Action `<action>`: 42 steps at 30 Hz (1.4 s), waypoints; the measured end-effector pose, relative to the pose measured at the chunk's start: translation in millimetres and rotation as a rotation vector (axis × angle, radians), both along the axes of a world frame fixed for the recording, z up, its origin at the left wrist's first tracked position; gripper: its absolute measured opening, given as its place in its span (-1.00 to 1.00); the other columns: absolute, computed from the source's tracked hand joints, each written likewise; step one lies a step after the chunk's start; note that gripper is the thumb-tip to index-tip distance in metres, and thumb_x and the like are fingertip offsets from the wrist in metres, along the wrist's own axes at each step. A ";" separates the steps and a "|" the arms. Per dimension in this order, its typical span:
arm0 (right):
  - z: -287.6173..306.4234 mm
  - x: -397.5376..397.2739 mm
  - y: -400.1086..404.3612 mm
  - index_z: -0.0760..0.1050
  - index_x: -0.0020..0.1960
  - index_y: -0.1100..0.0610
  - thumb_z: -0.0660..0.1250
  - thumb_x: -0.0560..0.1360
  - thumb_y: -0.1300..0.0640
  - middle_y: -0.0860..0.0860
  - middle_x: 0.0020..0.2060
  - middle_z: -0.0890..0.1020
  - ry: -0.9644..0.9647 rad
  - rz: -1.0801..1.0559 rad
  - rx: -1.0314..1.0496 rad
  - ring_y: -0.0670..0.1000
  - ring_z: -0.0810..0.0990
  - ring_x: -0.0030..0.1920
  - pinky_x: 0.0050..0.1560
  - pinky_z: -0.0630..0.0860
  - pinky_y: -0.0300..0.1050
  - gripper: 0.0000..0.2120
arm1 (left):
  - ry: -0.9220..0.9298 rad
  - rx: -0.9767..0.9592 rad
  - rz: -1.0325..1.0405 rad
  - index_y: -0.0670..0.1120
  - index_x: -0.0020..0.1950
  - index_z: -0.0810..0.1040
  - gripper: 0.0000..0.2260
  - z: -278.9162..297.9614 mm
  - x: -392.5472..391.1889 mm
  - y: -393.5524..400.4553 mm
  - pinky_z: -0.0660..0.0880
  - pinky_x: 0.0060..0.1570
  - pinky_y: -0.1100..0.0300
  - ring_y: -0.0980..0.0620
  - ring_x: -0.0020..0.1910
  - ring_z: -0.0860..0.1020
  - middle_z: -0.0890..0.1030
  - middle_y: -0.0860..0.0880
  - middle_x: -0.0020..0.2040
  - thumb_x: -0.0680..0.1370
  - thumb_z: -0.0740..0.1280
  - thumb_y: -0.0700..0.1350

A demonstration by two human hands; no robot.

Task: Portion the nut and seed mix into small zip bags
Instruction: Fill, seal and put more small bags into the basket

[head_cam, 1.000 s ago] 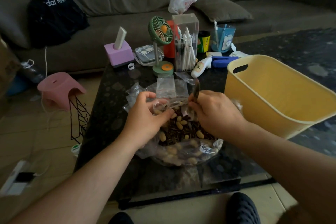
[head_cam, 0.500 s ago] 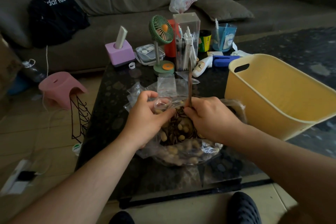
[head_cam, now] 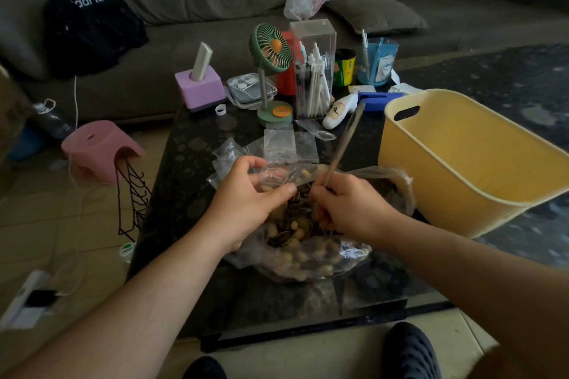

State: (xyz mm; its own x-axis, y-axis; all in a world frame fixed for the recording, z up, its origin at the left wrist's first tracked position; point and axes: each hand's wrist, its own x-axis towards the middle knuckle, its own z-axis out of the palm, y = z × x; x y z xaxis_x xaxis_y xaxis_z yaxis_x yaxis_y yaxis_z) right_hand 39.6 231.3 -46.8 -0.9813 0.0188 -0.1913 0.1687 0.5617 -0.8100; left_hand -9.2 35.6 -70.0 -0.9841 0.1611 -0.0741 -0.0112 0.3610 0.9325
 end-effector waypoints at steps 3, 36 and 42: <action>10.3 -1.5 8.0 0.56 0.02 -0.03 0.23 0.71 0.04 0.00 -0.21 0.70 0.011 -0.022 0.016 -0.04 0.69 -0.27 -0.21 0.65 -0.09 -0.84 | 0.035 -0.007 -0.042 0.14 0.24 0.44 -0.52 4.1 0.9 -3.3 0.61 0.26 -0.14 0.04 0.11 0.71 0.73 0.25 0.10 0.46 0.63 -0.02; 56.2 8.0 52.4 0.56 -0.01 -0.11 0.25 0.64 -0.03 -0.13 -0.27 0.63 0.429 0.130 0.389 -0.16 0.60 -0.21 -0.17 0.57 -0.12 -0.87 | 0.345 -0.394 -0.168 0.28 0.58 0.23 -0.17 -17.7 21.1 36.3 0.48 0.37 0.05 0.16 0.40 0.48 0.59 0.24 0.36 0.43 0.60 0.22; 52.1 7.1 48.0 0.62 0.04 0.04 0.24 0.60 -0.03 -0.09 -0.21 0.62 0.653 0.210 0.471 -0.08 0.57 -0.22 -0.16 0.54 -0.05 -0.77 | 0.325 -0.369 -0.160 0.29 0.59 0.22 -0.18 -18.8 20.1 34.9 0.49 0.36 0.05 0.14 0.41 0.50 0.58 0.18 0.39 0.44 0.60 0.21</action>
